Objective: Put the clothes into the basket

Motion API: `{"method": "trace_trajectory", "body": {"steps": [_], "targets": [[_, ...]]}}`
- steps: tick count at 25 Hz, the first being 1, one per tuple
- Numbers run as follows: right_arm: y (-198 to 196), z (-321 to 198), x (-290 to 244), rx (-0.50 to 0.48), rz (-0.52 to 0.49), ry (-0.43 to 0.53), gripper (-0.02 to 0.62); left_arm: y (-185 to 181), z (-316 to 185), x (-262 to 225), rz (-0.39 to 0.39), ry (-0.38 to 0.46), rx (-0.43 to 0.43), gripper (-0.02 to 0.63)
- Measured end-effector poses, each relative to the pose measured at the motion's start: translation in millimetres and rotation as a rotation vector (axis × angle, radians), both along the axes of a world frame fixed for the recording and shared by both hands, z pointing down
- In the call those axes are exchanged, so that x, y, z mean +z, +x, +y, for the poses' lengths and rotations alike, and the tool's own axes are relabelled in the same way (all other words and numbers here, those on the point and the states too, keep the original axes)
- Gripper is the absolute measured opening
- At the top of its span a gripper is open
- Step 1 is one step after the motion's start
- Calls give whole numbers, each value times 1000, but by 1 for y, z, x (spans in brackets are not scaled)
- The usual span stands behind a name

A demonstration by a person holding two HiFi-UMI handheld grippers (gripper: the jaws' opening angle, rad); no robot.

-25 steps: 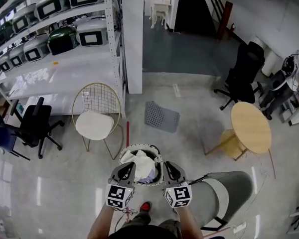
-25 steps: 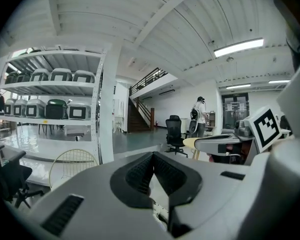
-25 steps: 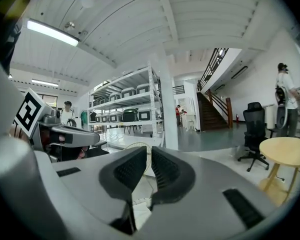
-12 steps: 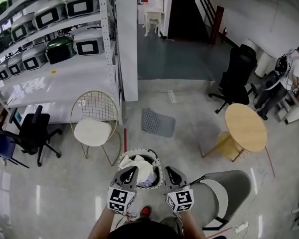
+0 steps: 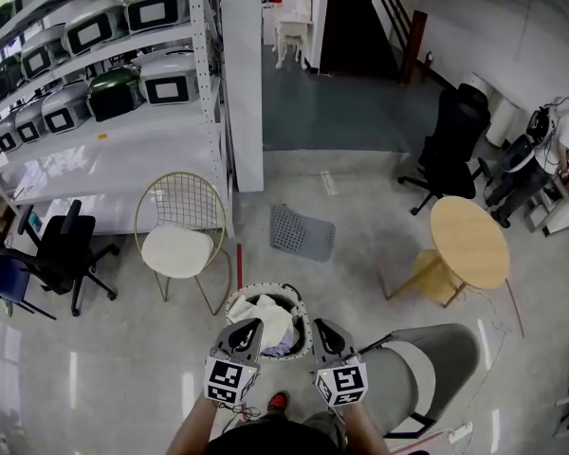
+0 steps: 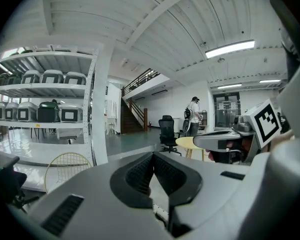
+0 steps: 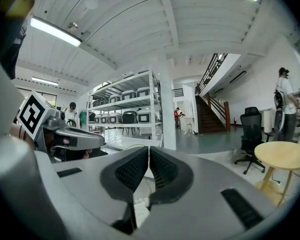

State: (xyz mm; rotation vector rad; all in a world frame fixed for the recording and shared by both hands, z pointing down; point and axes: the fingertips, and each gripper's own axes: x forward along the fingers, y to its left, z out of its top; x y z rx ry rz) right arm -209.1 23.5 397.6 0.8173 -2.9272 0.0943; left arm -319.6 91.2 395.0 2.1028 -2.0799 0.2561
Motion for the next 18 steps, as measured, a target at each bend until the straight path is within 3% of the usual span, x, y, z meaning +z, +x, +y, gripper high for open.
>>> {"method": "trace_trajectory", "body": {"steps": [18], "targets": [[1,0,11,-5,13,-17,34,2,-3,7,6,-13,1,8]]}}
